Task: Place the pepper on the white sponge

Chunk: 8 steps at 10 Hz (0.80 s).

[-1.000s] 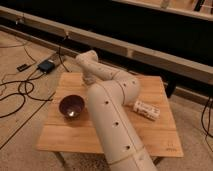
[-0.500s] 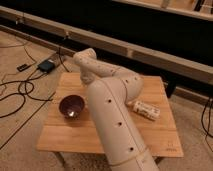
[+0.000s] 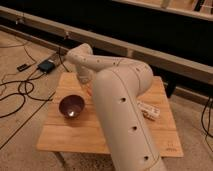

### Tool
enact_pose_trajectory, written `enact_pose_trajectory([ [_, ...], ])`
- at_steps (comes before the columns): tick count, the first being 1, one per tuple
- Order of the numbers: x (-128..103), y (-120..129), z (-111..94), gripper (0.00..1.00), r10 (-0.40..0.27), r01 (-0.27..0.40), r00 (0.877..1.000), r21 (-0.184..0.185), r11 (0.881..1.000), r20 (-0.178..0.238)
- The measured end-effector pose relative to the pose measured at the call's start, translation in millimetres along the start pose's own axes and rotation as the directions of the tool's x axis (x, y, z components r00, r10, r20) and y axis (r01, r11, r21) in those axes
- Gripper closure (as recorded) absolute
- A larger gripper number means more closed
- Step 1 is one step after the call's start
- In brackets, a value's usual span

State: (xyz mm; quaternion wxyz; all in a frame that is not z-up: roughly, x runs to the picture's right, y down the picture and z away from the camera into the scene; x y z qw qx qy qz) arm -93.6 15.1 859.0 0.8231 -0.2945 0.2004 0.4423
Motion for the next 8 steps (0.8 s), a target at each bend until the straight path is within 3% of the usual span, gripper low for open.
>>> enact_pose_trajectory([
  [4,51.7,3.4,-26.7,1.00,0.146,-0.146,0.989,-0.020,0.989,0.003],
  [8,101.4,-3.6,-19.0,1.00,0.262,-0.262,0.965,-0.042,0.964,0.010],
])
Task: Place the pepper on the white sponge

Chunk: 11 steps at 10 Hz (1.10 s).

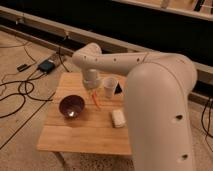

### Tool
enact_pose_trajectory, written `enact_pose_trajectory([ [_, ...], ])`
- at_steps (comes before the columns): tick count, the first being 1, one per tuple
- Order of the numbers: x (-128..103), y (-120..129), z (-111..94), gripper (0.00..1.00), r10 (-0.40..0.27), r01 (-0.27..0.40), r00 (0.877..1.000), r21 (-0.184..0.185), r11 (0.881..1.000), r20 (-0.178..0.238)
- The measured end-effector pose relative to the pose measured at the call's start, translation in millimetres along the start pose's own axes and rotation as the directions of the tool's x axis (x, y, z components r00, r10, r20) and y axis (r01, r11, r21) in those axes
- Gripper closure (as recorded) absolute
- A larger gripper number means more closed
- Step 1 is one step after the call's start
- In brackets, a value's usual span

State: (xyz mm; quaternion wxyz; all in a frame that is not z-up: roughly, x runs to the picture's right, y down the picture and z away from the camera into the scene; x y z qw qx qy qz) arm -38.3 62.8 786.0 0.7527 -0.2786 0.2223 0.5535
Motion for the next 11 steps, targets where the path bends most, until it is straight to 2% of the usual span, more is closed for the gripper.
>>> enact_pose_trajectory([
  [2,16.4,-12.5,12.6,1.00,0.047,-0.047,0.999,-0.002,0.999,0.009],
  [5,34.2,-31.5,32.8,1.00,0.133,-0.133,0.991,-0.003,0.991,0.030],
  [8,50.0,-47.7,58.3,1.00,0.220,-0.220,0.974,-0.007,0.975,0.051],
  [11,60.9,-52.5,73.9,1.00,0.269,-0.269,0.962,-0.009,0.963,0.053],
])
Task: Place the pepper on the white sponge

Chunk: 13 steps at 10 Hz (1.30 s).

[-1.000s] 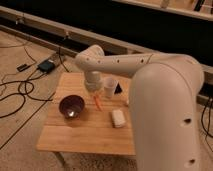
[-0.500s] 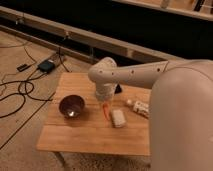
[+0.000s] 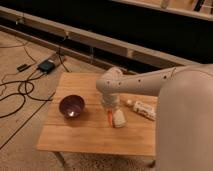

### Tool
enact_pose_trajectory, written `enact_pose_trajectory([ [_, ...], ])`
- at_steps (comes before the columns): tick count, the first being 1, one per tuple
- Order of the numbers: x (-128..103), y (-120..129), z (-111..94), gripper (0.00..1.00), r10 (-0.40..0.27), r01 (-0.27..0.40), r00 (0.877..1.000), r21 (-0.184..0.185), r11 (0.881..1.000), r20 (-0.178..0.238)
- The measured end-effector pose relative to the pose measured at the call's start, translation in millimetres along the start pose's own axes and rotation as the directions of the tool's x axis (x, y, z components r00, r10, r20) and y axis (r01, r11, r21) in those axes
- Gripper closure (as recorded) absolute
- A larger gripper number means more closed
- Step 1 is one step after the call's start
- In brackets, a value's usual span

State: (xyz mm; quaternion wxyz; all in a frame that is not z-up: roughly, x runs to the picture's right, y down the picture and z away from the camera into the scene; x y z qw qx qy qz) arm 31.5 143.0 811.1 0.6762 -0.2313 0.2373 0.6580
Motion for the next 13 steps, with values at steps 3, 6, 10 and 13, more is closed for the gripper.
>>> enact_pose_trajectory([
  [3,8.3,-12.2,7.7,1.00,0.042,-0.042,0.999,0.019,0.999,-0.007],
  [6,11.2,-32.9,11.4,1.00,0.081,-0.079,0.996,0.058,0.995,-0.024],
  [10,7.4,-46.0,25.9,1.00,0.106,-0.102,0.993,0.072,0.992,-0.054],
  [13,1.2,-50.0,37.1,0.81,0.105,-0.100,0.992,0.080,0.992,-0.065],
])
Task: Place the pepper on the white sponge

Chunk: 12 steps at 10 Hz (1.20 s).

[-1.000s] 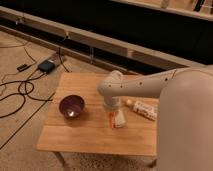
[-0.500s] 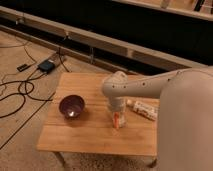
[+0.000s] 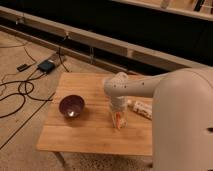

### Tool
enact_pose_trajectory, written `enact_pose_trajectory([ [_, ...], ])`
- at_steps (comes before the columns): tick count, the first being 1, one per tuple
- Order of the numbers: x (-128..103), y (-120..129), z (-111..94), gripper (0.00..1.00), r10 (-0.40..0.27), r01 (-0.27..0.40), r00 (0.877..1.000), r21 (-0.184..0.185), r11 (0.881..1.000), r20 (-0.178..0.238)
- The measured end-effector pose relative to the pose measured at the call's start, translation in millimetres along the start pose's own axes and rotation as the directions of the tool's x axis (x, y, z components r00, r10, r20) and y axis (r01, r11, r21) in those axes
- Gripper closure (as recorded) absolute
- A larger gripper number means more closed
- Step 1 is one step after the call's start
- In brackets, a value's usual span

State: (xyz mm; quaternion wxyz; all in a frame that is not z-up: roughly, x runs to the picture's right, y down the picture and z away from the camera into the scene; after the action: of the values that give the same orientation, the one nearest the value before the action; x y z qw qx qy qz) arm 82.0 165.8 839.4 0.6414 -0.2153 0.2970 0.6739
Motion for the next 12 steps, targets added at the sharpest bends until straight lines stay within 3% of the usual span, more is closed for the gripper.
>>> enact_pose_trajectory([
  [6,-6.3,1.2,4.3,0.23,-0.013,0.013,1.000,0.009,1.000,-0.007],
  [12,-0.5,4.9,-3.5,0.20,-0.020,0.020,1.000,0.010,1.000,-0.005],
])
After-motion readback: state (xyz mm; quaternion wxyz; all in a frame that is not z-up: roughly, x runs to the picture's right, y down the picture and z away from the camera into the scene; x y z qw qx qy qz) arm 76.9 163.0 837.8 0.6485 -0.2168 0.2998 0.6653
